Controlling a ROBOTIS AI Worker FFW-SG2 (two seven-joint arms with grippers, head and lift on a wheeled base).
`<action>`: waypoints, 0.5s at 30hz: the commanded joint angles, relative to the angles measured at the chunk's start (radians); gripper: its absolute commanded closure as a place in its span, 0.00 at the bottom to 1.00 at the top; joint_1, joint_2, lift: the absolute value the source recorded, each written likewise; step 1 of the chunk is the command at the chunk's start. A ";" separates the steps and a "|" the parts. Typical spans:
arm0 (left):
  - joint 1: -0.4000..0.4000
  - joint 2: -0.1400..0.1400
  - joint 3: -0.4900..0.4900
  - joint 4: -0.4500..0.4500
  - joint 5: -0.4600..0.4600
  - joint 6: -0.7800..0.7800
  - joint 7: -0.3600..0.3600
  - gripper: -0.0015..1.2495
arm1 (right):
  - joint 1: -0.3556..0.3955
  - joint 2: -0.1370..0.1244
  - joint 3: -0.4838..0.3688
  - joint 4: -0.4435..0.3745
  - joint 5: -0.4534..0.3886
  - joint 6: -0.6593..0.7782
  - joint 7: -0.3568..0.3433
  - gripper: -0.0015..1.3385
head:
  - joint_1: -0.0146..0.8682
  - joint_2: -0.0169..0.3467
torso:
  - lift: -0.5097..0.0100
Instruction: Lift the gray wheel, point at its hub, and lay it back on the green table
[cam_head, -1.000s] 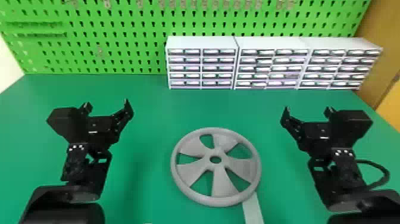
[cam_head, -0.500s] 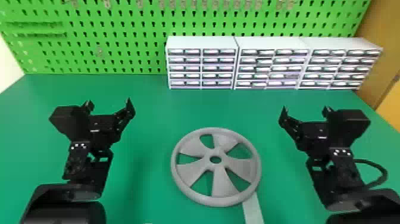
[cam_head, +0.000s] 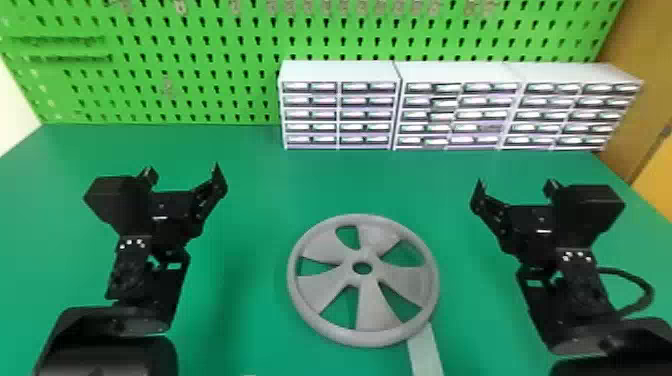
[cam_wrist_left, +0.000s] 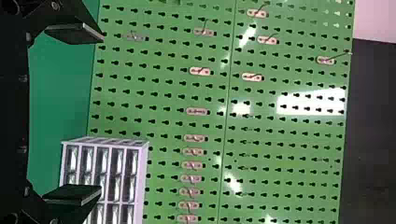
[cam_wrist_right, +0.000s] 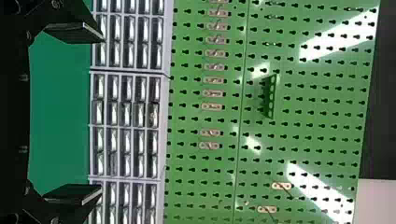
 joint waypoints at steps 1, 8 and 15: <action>0.000 0.000 0.003 -0.002 0.000 0.000 -0.002 0.12 | -0.002 0.001 0.002 0.000 0.000 0.000 0.000 0.12 | 0.80 0.18 | 0.80; -0.003 0.000 0.000 0.000 0.000 0.000 -0.003 0.12 | 0.000 0.003 -0.004 0.000 0.000 0.000 0.000 0.12 | 0.80 0.18 | 0.80; 0.000 0.000 0.003 0.000 0.000 0.000 -0.003 0.12 | 0.000 0.003 -0.001 0.000 -0.002 0.000 0.000 0.12 | 0.80 0.18 | 0.80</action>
